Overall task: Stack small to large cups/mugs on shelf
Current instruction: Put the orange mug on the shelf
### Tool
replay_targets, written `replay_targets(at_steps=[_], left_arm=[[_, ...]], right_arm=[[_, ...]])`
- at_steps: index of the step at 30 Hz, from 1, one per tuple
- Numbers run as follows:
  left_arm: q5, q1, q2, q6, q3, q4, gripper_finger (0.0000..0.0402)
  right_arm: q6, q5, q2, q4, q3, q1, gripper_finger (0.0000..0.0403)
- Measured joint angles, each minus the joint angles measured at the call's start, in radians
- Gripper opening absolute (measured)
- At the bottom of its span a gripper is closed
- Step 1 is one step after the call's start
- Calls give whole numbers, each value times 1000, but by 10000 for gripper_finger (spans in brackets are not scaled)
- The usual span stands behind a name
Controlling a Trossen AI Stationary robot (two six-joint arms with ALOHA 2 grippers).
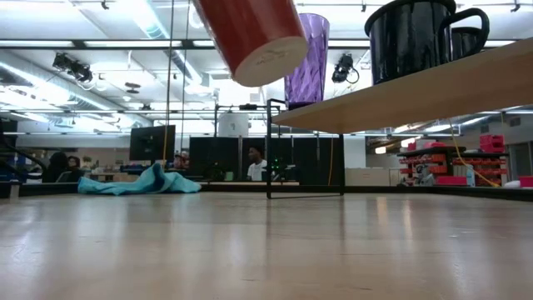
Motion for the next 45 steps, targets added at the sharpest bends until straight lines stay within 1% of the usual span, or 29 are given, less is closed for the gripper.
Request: replay_targets(at_steps=[4, 8, 11, 17, 19, 25, 29, 34, 45], left_arm=[[-96, -19, 0, 88, 1, -4, 27], [-164, -23, 0, 162, -4, 8, 27], [-224, -23, 0, 194, -6, 13, 27], [-288, -22, 0, 323, -6, 86, 27], [-288, -15, 0, 353, -6, 110, 27], [-286, 42, 16, 410, -7, 146, 27], [-285, 75, 32, 473, -7, 213, 27], [-266, 105, 41, 507, -8, 223, 27], [-230, 162, 45, 554, -8, 262, 27]], right_arm=[[-29, -1, 5, 0, 0, -22, 138], [-43, -37, 15, 1, 0, -59, 138], [-36, -39, 20, 3, 0, -86, 138], [-33, -29, 12, 5, 0, -66, 138], [-33, 6, 1, 11, 0, -48, 138], [-33, 148, -2, 12, 0, 54, 138], [-23, 211, -2, 11, 0, 106, 138], [-18, 232, -2, 10, 0, 130, 138], [-17, 235, -2, 11, 0, 120, 138]])
